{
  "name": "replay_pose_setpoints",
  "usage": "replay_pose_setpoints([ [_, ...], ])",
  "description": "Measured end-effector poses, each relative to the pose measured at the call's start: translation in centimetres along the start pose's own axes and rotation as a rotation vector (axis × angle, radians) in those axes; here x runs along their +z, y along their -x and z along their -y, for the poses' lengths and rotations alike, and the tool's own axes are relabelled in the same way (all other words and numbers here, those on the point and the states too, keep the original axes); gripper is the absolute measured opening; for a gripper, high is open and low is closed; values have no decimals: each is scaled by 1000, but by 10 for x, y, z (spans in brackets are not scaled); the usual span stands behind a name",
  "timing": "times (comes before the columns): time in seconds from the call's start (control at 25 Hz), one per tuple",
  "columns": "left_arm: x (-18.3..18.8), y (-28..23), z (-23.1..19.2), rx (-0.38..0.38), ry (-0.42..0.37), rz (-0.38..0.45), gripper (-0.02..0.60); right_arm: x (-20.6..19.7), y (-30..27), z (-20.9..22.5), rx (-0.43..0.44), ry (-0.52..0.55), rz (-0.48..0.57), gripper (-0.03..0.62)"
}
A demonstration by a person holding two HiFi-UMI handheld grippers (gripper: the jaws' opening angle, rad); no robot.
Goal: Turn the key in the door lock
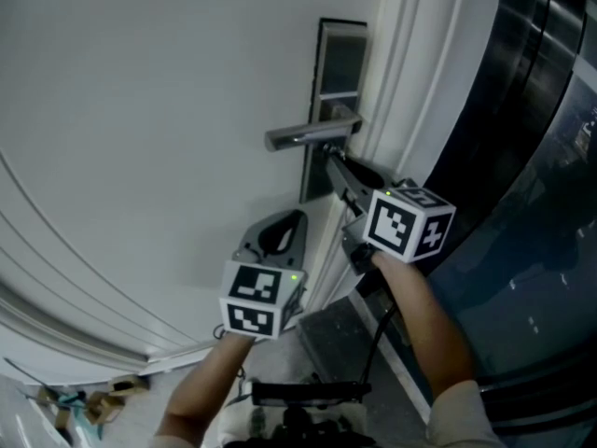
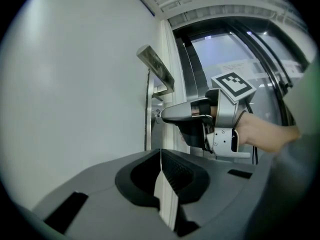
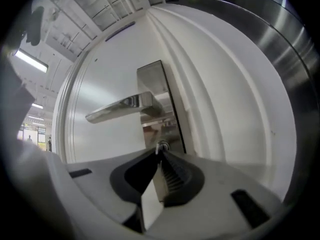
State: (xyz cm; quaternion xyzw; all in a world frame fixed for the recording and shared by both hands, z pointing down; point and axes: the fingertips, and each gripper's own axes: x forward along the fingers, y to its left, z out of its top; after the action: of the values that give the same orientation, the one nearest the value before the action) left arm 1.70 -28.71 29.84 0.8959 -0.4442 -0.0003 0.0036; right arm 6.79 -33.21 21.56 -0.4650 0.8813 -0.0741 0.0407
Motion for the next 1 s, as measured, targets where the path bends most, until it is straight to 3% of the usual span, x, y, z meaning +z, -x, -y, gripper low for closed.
replay_pose_setpoints([
  [0.28, -1, 0, 1, 0, 1, 0, 21, 1, 0, 3, 78, -331, 44, 37],
  [0.56, 0, 3, 3, -3, 2, 0, 21, -3, 3, 6, 97, -580, 77, 49],
  [0.68, 3, 4, 2, -1, 1, 6, 21, 0, 2, 7, 148, -682, 106, 45],
  [1.0, 1, 4, -1, 0, 9, 5, 21, 3, 9, -5, 73, -208, 35, 80],
])
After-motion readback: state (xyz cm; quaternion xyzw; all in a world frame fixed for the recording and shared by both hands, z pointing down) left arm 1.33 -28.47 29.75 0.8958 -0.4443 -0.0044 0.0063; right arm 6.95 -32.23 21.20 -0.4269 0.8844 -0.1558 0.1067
